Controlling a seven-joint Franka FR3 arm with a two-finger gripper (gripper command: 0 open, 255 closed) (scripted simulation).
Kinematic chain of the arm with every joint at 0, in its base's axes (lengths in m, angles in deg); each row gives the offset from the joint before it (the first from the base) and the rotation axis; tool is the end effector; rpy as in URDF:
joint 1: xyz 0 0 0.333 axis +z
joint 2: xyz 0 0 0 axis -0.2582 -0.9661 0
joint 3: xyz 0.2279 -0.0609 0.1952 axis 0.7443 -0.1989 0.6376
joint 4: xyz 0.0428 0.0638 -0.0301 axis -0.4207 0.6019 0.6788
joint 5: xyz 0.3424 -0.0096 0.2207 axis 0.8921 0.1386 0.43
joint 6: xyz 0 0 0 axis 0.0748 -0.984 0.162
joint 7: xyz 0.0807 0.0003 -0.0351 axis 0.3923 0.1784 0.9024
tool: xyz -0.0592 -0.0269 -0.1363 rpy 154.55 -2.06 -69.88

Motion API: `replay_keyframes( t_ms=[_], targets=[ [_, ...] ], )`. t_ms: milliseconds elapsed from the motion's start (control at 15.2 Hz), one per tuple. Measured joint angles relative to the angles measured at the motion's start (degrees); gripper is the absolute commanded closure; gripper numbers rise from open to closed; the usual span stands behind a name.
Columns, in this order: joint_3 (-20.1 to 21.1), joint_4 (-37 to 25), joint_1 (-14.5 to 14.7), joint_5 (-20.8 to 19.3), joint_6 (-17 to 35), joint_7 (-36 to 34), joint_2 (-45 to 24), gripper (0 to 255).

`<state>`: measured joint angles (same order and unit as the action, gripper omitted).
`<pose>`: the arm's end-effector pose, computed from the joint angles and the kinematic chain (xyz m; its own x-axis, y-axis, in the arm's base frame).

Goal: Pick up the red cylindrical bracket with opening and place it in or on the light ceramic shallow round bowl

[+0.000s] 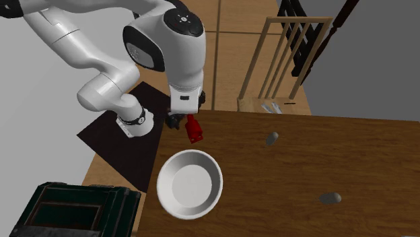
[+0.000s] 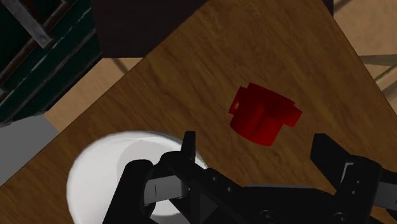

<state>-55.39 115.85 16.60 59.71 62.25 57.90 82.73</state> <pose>0.3810 0.0543 0.4316 0.9864 -0.1434 -0.0805 -0.1377 -0.9878 0.0723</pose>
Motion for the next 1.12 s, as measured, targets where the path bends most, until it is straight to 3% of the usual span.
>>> replay_keyframes(
  t_ms=[330, 792, 1122],
  targets=[
    [3.23, 0.33, -0.27, -1.55, 7.44, -4.66, -9.05, 0],
    [3.60, 4.01, -0.44, -1.99, 13.09, -5.43, -11.20, 0],
    [3.63, 4.53, -0.45, -2.03, 13.87, -5.50, -11.45, 0]
  ],
)
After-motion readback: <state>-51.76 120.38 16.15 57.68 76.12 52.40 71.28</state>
